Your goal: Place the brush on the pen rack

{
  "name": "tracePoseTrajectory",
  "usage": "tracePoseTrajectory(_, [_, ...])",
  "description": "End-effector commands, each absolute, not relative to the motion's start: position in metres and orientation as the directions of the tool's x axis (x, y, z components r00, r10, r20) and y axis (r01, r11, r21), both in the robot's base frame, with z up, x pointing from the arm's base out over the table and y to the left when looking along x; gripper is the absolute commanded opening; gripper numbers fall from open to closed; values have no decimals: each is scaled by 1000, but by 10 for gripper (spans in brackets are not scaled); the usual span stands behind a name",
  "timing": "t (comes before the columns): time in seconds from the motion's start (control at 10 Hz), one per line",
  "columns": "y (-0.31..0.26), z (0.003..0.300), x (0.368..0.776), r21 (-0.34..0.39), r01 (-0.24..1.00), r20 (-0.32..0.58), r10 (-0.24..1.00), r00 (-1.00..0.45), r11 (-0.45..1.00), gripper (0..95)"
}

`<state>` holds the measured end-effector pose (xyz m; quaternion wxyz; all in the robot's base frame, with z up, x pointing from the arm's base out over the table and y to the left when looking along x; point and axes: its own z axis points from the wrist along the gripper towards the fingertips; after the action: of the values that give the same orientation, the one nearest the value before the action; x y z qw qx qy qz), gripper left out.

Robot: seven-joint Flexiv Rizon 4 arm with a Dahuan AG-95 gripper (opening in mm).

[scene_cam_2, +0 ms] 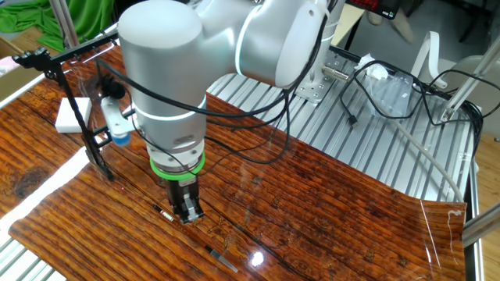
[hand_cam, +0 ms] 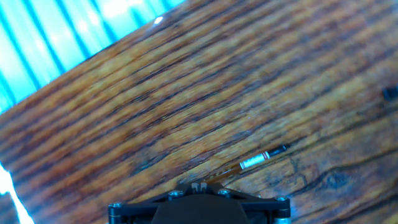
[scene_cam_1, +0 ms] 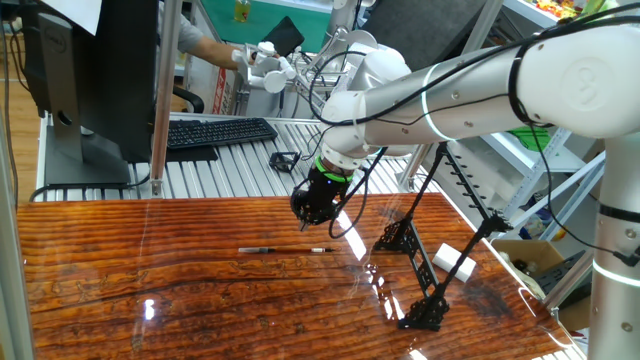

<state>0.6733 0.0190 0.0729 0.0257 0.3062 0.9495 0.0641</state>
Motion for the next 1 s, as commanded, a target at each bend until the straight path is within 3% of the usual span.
tracePoseTrajectory(0.1, [19,69,673,150,662,4,670,-743,734,0])
tracePoseTrajectory(1.0, [16,52,671,20,713,-51,713,-700,701,0])
